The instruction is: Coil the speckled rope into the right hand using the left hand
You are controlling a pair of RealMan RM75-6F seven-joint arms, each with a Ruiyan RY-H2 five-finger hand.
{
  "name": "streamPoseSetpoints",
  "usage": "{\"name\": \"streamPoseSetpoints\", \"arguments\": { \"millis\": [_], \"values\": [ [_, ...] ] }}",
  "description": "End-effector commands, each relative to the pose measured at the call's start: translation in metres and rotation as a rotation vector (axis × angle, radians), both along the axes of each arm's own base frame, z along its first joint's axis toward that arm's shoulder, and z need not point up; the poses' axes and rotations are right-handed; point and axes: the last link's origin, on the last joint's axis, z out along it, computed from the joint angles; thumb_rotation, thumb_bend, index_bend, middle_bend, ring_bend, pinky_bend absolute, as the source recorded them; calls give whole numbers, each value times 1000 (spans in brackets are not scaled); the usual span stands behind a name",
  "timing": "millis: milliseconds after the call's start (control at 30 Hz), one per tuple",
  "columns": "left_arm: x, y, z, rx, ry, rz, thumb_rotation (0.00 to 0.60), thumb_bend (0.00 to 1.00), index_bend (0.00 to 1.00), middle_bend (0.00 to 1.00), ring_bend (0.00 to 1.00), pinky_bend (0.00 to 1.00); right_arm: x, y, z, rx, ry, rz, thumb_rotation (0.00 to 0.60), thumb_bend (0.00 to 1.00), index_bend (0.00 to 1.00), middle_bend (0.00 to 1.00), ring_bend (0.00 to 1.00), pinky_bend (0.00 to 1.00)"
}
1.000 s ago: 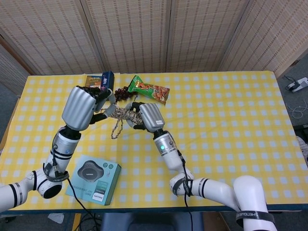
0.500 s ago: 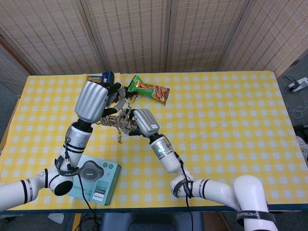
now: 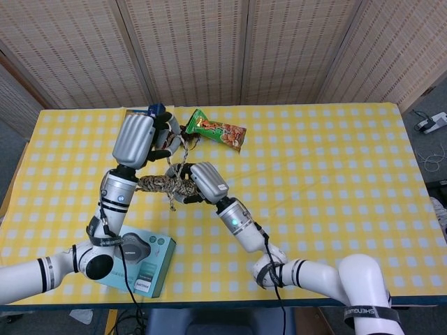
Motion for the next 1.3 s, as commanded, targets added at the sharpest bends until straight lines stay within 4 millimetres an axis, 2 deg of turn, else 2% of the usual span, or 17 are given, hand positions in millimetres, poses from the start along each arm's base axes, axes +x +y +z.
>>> {"name": "streamPoseSetpoints", "arguments": {
  "millis": [33, 300, 633, 933, 1300],
  "values": [
    [0, 5, -4, -38, -27, 47, 600, 400, 704, 864, 769, 937, 0, 2, -1, -4, -26, 15, 600, 505, 867, 691, 571, 597],
    [-15, 20, -3, -51, -20, 155, 600, 400, 702, 863, 769, 937, -4, 9, 3, 7, -99, 52, 600, 503, 875, 691, 571, 597],
    [-53, 30, 1, -128, -49, 316, 600, 401, 702, 863, 771, 937, -18, 13, 18, -10, -235, 65, 600, 494, 887, 701, 571, 598],
    [-85, 27, -5, -173, 25, 427, 600, 401, 702, 863, 772, 937, -13, 17, 31, -72, -395, 75, 600, 476, 897, 709, 571, 607],
    [-118, 21, -4, -168, 90, 505, 600, 401, 704, 863, 774, 937, -11, 11, 45, -135, -527, 43, 600, 458, 904, 715, 574, 615]
  ]
}}
